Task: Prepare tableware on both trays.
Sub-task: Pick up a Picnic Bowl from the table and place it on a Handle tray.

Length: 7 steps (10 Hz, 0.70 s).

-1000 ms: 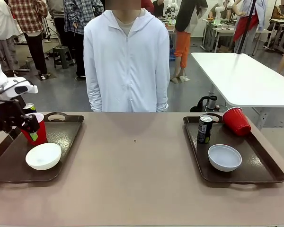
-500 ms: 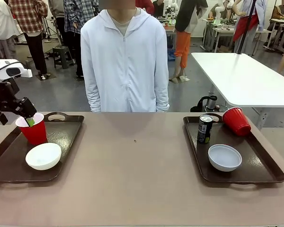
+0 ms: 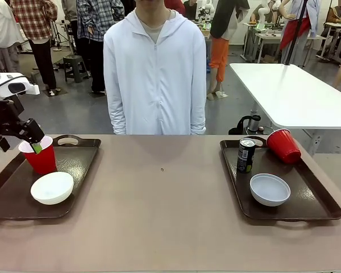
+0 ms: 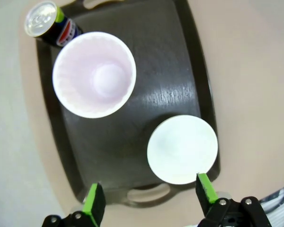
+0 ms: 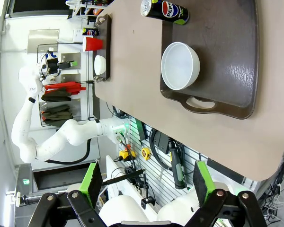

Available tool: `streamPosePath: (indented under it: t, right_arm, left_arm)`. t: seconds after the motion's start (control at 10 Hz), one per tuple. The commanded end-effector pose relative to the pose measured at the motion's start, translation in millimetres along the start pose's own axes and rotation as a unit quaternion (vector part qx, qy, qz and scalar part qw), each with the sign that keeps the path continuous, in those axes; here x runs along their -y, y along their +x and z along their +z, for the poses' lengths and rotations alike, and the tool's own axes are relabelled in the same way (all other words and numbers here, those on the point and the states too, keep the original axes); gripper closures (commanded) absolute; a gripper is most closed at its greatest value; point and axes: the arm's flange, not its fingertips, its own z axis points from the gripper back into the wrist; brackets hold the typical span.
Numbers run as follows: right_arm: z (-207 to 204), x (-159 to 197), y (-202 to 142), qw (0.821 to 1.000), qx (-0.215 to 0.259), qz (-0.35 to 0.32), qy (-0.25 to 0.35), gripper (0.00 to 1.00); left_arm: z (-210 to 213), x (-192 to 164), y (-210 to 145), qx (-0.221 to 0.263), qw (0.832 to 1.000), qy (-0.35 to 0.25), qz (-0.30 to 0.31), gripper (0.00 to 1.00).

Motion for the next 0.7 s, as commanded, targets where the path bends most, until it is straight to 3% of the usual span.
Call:
streamPosePath:
  t: [0.0,0.3,0.6]
  right_arm:
    - [1.3,-2.8,-1.2,1.0,0.001,0.001,0.005,0.0]
    - [1.3,-2.8,-1.2,1.0,0.001,0.001,0.005,0.0]
    - [1.3,-2.8,-1.2,1.0,0.001,0.001,0.005,0.0]
  left_arm:
    - [-1.4,0.0,-1.1,0.002,1.0,0.001,-0.003,0.0]
    - [0.0,0.0,0.0,0.0,1.0,0.0,0.0,0.0]
    - [26.4,-61.5,13.3,-0.017,0.976,-0.216,-0.021,0.0]
